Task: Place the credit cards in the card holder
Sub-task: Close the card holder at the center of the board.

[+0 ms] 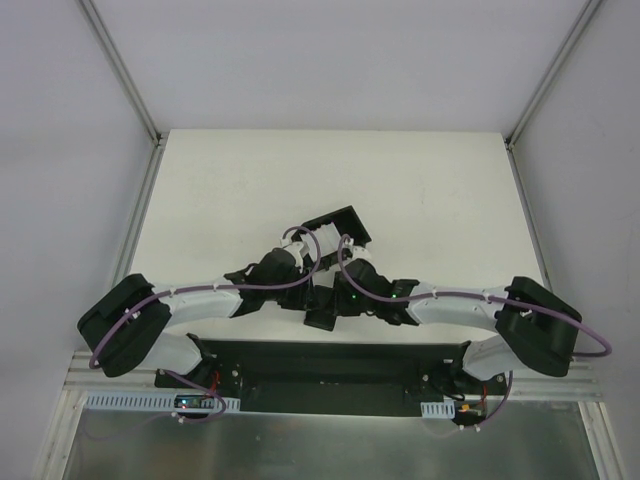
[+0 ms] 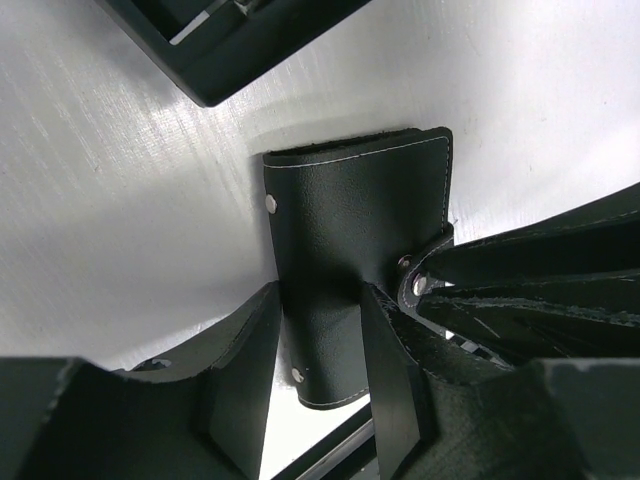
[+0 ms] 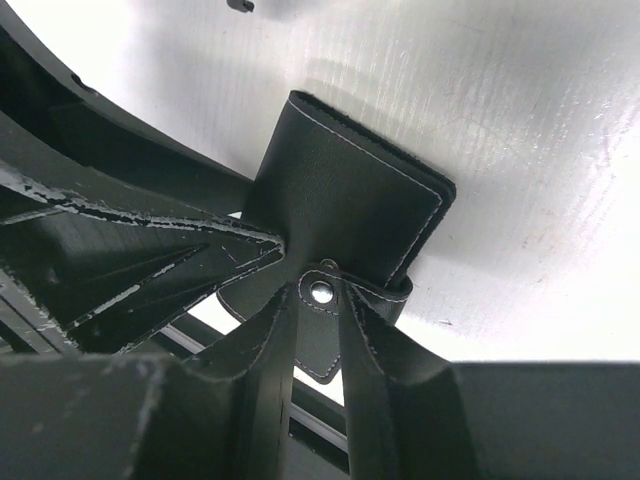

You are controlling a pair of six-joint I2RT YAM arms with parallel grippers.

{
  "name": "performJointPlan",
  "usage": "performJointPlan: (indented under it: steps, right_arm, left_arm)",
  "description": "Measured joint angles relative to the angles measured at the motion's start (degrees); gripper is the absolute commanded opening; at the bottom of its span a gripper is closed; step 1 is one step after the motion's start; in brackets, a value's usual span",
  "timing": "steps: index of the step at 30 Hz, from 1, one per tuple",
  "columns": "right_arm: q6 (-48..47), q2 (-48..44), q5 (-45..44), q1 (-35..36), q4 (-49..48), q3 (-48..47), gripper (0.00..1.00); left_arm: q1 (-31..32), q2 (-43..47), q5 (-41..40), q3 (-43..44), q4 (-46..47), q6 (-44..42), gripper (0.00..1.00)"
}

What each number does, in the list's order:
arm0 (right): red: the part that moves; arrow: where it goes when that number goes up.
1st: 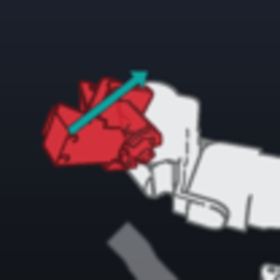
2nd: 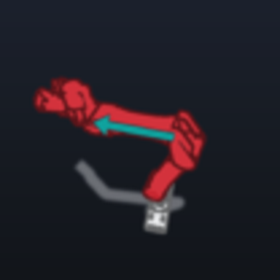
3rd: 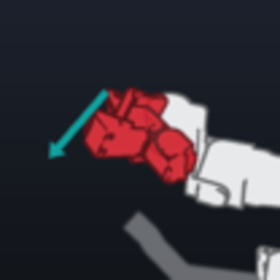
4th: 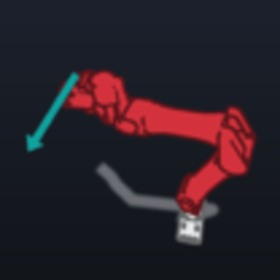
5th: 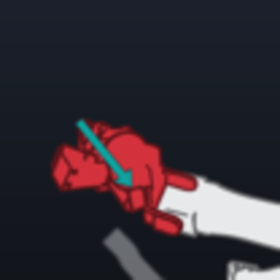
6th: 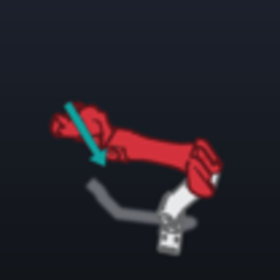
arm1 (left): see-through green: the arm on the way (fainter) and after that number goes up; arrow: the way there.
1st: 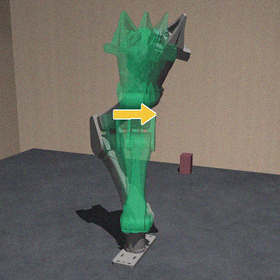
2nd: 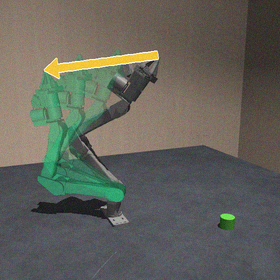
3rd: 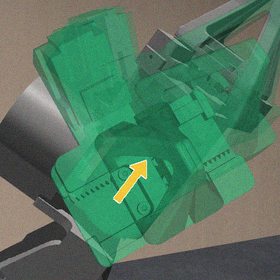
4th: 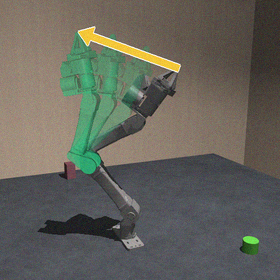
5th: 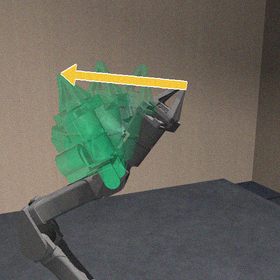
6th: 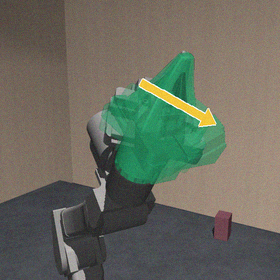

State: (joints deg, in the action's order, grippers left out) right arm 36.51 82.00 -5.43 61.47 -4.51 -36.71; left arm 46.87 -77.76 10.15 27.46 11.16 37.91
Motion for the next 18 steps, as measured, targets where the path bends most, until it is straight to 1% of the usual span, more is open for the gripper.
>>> performJointPlan:
  steps: [4, 8, 12, 18]
  right_arm:
    - [-0.81, -2.16, -1.66, 0.17, 1.66, 0.00, 0.27]
    - [-1.16, -4.94, -2.67, 0.17, 2.69, 0.02, 0.27]
    - [-0.72, -5.70, -2.93, 0.22, 3.67, 0.28, 0.25]
    - [0.83, -8.39, -4.66, 0.66, 4.98, 4.22, 0.25]
  left_arm:
    - [0.42, 0.33, -0.28, 0.00, -0.09, 0.17, 0.42]
    - [0.42, 0.37, -0.26, 0.07, -0.17, 0.17, 0.42]
    - [0.42, 0.35, -0.26, 0.37, -0.85, 0.13, 0.41]
    - [0.42, 0.35, -0.24, 0.37, -1.11, 0.00, 0.40]
